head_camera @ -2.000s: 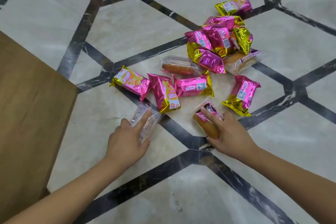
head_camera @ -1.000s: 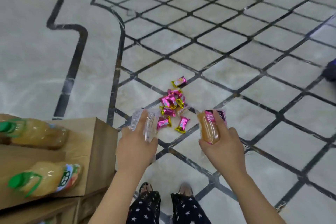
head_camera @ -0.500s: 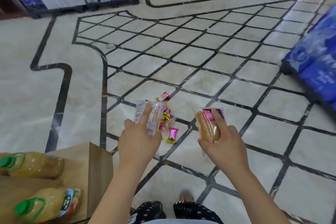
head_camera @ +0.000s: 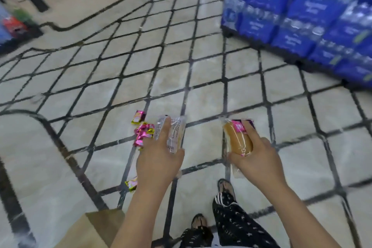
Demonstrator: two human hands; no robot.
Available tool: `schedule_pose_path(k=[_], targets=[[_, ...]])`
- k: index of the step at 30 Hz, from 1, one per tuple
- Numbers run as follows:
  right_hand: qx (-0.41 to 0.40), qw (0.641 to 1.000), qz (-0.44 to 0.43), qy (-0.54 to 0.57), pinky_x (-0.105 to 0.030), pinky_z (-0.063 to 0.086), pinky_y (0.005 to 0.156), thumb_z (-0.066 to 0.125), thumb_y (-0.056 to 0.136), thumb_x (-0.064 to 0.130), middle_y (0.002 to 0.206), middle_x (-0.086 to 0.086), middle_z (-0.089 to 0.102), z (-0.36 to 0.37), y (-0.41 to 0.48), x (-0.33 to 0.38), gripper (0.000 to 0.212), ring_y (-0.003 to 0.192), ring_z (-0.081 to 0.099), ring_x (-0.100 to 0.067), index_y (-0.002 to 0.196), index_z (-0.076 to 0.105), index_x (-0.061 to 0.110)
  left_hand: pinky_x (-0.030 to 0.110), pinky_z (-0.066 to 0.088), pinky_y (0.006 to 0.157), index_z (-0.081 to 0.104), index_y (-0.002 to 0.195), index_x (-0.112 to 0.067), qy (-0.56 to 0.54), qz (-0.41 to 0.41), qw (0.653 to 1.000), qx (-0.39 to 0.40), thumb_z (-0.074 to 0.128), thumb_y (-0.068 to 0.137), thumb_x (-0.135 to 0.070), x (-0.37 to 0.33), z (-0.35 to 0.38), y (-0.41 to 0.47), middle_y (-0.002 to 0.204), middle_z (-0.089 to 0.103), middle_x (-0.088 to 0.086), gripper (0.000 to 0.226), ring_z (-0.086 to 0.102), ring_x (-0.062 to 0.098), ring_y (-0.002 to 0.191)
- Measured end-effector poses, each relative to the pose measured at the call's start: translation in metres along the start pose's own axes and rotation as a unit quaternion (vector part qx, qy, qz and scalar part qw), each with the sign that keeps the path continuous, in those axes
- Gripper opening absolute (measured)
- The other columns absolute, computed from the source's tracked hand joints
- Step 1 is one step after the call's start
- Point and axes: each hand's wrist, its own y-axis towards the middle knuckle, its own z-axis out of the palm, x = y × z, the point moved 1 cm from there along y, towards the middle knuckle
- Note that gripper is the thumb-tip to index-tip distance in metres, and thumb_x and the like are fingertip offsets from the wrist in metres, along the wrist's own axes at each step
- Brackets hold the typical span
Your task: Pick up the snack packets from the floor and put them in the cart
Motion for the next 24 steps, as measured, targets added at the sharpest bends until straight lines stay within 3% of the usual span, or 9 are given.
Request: schedule_pose_path(k=[6, 8, 11, 15, 21, 24], targets=[[-0.073, 0.990, 0.117, 0.039, -0.026, 0.039, 0.065, 0.070, 0.078, 0.045, 0.100, 0.004, 0.046, -0.026, -0.053, -0.063, 0.089, 0.083, 0.051, -0.013, 0.143, 0.012, 0.061, 0.045, 0.045, 0.097, 0.005, 0.153, -0.048, 0.039, 0.128, 0.989, 0.057, 0.058, 0.089, -0.046, -0.037, 0.033, 0.000, 0.134, 0.049, 0.018, 0.083, 0.048, 0.037, 0.123], [-0.102, 0.981, 0.157, 0.054, -0.030, 0.041, 0.069, 0.071, 0.077, 0.044, 0.101, 0.002, 0.048, -0.037, -0.070, -0.086, 0.089, 0.084, 0.051, -0.014, 0.144, 0.013, 0.060, 0.047, 0.044, 0.097, 0.002, 0.152, -0.052, 0.049, 0.175, 0.980, 0.081, 0.056, 0.090, -0.047, -0.060, 0.047, -0.006, 0.127, 0.050, 0.016, 0.082, 0.053, 0.035, 0.113], [-0.145, 0.961, 0.213, 0.100, -0.033, 0.044, 0.071, 0.073, 0.076, 0.043, 0.107, 0.001, 0.052, -0.055, -0.097, -0.126, 0.089, 0.088, 0.054, -0.018, 0.144, 0.017, 0.058, 0.033, 0.042, 0.078, -0.001, 0.150, -0.056, 0.064, 0.243, 0.961, 0.119, 0.054, 0.092, -0.048, -0.101, 0.068, -0.026, 0.124, 0.046, 0.010, 0.080, 0.056, 0.031, 0.103], [-0.223, 0.928, 0.256, 0.155, -0.033, 0.047, 0.073, 0.075, 0.076, 0.041, 0.108, 0.001, 0.056, -0.082, -0.133, -0.170, 0.089, 0.089, 0.056, -0.017, 0.145, 0.021, 0.055, 0.035, 0.047, 0.081, -0.004, 0.149, -0.056, 0.107, 0.325, 0.928, 0.150, 0.052, 0.093, -0.053, -0.142, 0.091, -0.058, 0.117, 0.047, 0.004, 0.079, 0.058, 0.030, 0.100], [-0.311, 0.867, 0.327, 0.210, -0.038, 0.053, 0.080, 0.077, 0.074, 0.042, 0.111, 0.002, 0.055, -0.127, -0.211, -0.258, 0.092, 0.091, 0.057, -0.016, 0.143, 0.020, 0.059, 0.032, 0.036, 0.075, 0.002, 0.153, -0.051, 0.131, 0.400, 0.889, 0.182, 0.054, 0.092, -0.051, -0.228, 0.152, -0.123, 0.131, 0.048, 0.012, 0.080, 0.057, 0.033, 0.104], [-0.332, 0.846, 0.355, 0.221, -0.040, 0.053, 0.082, 0.076, 0.074, 0.043, 0.116, 0.001, 0.053, -0.146, -0.251, -0.302, 0.091, 0.095, 0.056, -0.019, 0.142, 0.018, 0.060, 0.031, 0.038, 0.071, -0.001, 0.151, -0.054, 0.142, 0.452, 0.855, 0.212, 0.055, 0.091, -0.052, -0.268, 0.189, -0.181, 0.119, 0.049, 0.006, 0.083, 0.053, 0.023, 0.088]])
